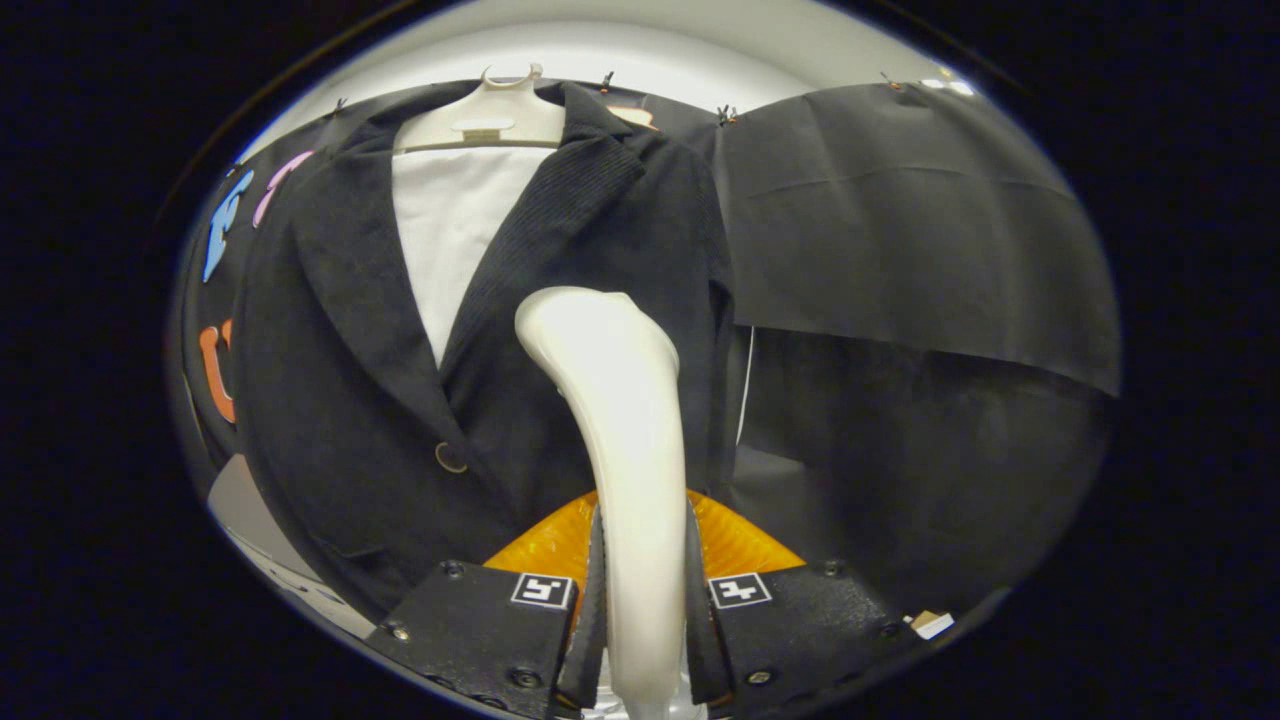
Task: Iron the clothes twice with a garment steamer, once on the left side and once on the right side.
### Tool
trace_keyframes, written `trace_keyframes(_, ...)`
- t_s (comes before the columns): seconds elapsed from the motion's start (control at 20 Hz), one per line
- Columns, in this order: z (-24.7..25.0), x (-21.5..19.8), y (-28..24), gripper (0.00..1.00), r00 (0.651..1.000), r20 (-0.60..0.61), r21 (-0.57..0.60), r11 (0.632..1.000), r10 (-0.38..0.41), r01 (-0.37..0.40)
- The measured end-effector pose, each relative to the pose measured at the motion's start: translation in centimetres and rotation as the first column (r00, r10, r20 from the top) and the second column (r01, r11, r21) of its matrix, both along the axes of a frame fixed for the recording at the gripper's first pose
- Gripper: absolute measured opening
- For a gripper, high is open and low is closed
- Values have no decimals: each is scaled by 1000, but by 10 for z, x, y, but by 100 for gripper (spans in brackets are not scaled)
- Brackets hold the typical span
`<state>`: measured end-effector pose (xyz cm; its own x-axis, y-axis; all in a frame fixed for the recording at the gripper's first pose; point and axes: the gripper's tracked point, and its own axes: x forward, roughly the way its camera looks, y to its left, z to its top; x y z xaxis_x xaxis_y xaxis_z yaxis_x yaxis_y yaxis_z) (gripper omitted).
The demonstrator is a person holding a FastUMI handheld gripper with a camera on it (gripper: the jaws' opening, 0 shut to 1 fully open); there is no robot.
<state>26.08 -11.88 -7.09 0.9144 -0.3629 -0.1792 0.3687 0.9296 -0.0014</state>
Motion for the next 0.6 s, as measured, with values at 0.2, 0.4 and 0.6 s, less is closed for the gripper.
trace_keyframes(0.2, -14, 1, -1, 36, 999, -28, -24, 999, -25, 24)
trace_keyframes(0.4, -29, 2, -3, 36, 996, -70, -50, 997, -56, 52)
trace_keyframes(0.6, -34, 4, -4, 36, 991, -104, -67, 994, -90, 83)
